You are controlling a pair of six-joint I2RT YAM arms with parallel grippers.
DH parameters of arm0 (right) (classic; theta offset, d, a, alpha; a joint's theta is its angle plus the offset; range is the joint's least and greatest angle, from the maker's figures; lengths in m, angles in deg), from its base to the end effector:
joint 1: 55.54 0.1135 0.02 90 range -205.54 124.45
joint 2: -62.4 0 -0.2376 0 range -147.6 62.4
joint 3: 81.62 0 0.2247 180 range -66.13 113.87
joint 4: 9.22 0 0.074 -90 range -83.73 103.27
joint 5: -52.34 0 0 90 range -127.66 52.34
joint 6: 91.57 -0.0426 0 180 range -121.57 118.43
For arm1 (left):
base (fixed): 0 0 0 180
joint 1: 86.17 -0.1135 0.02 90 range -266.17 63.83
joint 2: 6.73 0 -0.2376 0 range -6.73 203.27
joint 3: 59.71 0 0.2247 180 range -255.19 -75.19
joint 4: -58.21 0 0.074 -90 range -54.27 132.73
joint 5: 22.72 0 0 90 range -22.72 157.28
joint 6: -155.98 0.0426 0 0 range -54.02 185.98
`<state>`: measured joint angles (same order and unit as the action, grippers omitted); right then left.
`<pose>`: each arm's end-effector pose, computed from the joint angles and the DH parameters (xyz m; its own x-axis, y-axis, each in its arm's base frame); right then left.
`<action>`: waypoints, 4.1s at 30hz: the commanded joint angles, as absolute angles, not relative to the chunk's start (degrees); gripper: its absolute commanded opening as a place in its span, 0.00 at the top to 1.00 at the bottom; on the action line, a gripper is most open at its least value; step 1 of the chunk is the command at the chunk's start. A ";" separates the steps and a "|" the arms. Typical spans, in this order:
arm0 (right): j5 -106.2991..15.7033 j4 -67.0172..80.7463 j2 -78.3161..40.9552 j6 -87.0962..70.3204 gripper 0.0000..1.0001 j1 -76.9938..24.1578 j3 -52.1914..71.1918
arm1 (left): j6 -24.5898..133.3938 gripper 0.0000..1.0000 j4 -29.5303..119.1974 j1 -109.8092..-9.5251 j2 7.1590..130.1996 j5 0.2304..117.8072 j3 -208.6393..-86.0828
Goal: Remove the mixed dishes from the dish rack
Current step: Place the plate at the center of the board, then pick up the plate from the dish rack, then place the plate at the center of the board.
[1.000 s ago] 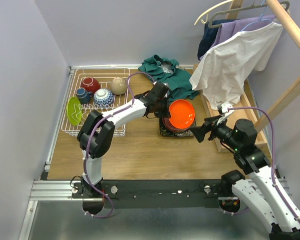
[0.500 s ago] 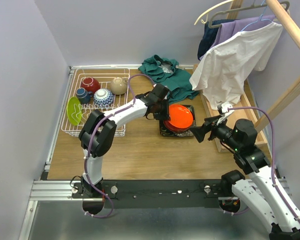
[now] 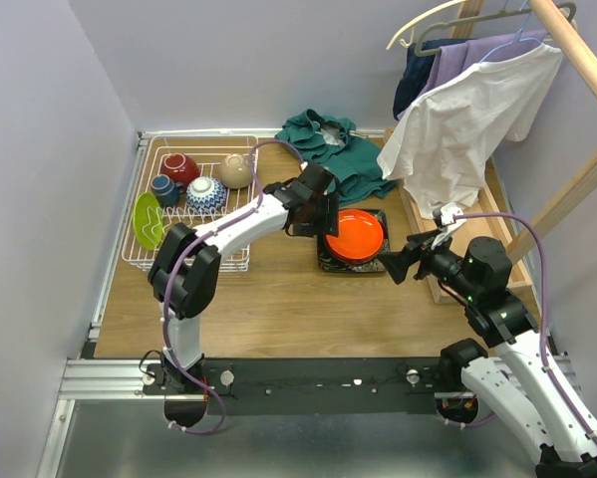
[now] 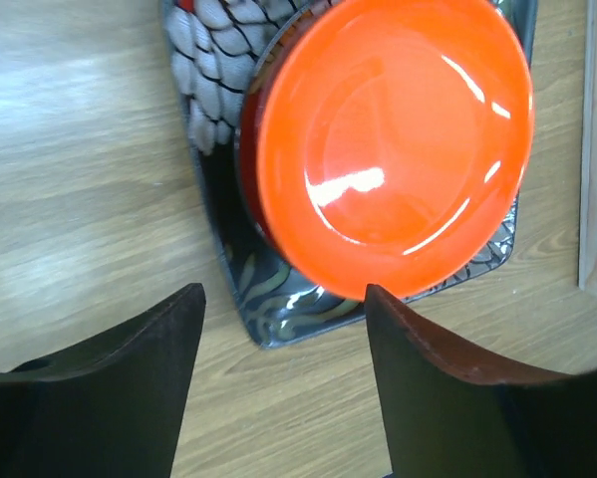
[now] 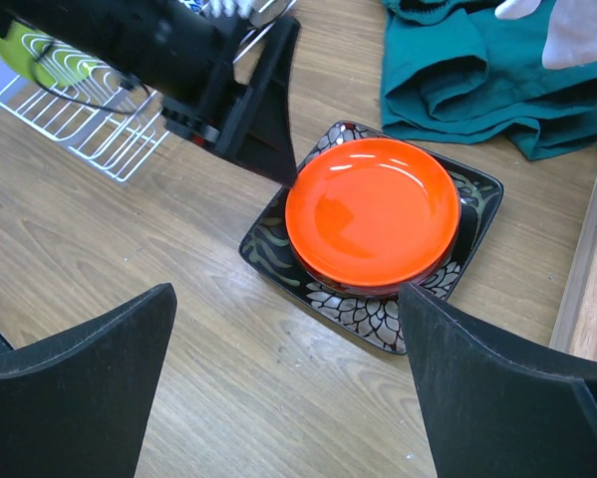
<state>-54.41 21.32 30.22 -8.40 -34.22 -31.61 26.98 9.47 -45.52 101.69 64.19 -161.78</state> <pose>0.1304 0.0641 0.2836 -0.2761 0.0145 -0.9610 -0.5813 0.7937 0.1790 0.2907 -0.2526 0.2185 -0.9076 -0.0490 -0.4169 0.1322 0.9093 -0.3945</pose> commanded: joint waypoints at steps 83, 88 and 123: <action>-53.21 20.33 30.58 -7.46 0.00 -34.10 -32.65 | 68.27 0.88 3.09 -89.25 84.95 106.65 -155.70; -53.74 20.24 30.50 -7.20 0.00 -34.01 -32.65 | 68.88 0.88 0.81 -86.70 83.45 109.55 -157.81; -53.57 20.24 30.85 -6.58 0.00 -34.01 -32.65 | 35.51 0.92 14.40 -63.76 74.13 65.80 -156.95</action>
